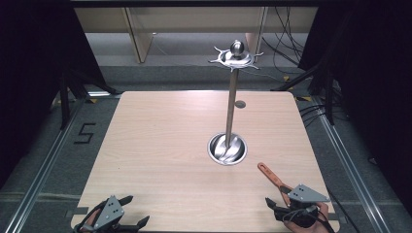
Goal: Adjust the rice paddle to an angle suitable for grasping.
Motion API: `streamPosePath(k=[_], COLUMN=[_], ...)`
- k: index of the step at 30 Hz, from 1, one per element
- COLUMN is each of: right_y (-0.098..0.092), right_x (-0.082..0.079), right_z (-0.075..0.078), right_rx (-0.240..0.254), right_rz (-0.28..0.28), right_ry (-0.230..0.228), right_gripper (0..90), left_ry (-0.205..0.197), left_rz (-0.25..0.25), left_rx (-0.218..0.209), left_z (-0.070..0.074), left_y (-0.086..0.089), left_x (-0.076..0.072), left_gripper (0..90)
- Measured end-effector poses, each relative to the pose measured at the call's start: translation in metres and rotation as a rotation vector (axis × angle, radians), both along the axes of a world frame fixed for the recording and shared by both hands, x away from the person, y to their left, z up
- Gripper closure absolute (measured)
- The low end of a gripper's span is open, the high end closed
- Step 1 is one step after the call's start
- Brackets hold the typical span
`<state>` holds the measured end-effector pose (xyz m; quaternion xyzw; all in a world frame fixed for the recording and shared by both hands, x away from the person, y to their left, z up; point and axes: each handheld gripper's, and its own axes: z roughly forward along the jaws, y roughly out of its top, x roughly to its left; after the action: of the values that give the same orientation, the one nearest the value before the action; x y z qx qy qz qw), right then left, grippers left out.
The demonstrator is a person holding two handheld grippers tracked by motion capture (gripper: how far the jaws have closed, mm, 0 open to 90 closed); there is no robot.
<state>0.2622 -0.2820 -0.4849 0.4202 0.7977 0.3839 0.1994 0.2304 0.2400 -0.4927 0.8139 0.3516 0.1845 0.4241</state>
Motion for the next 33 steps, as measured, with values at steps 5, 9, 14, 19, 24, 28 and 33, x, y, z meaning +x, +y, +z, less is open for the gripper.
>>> streamPosePath(k=[5,9,14,19,24,28,33], right_y=[-0.001,-0.004,-0.012,-0.025,-0.029,-0.031,-0.033], right_x=[0.001,0.002,0.006,0.011,0.015,0.017,0.022], right_z=[0.001,0.004,0.009,0.015,0.021,0.024,0.024], right_rx=[-0.005,0.005,0.009,0.012,0.036,0.044,0.02], right_rz=[0.009,0.002,-0.011,-0.04,-0.078,-0.083,-0.057], right_ry=[0.003,-0.005,-0.018,-0.007,0.004,0.003,-0.007], right_gripper=[34.9,34.8,35.1,36.6,37.9,38.8,39.8], left_ry=[-0.019,-0.019,-0.014,-0.022,-0.017,-0.017,-0.016], left_rz=[-0.013,-0.017,-0.014,-0.021,-0.012,-0.007,-0.021], left_rx=[0.008,0.022,0.018,0.038,0.004,-0.005,0.03], left_z=[0.0,0.001,0.001,0.001,0.0,0.0,0.0], left_y=[0.0,0.001,0.0,0.001,-0.001,-0.001,0.0], left_x=[0.001,0.001,0.001,0.002,0.001,0.001,0.002], left_gripper=[15.3,15.3,15.3,15.3,15.3,15.3,15.3])
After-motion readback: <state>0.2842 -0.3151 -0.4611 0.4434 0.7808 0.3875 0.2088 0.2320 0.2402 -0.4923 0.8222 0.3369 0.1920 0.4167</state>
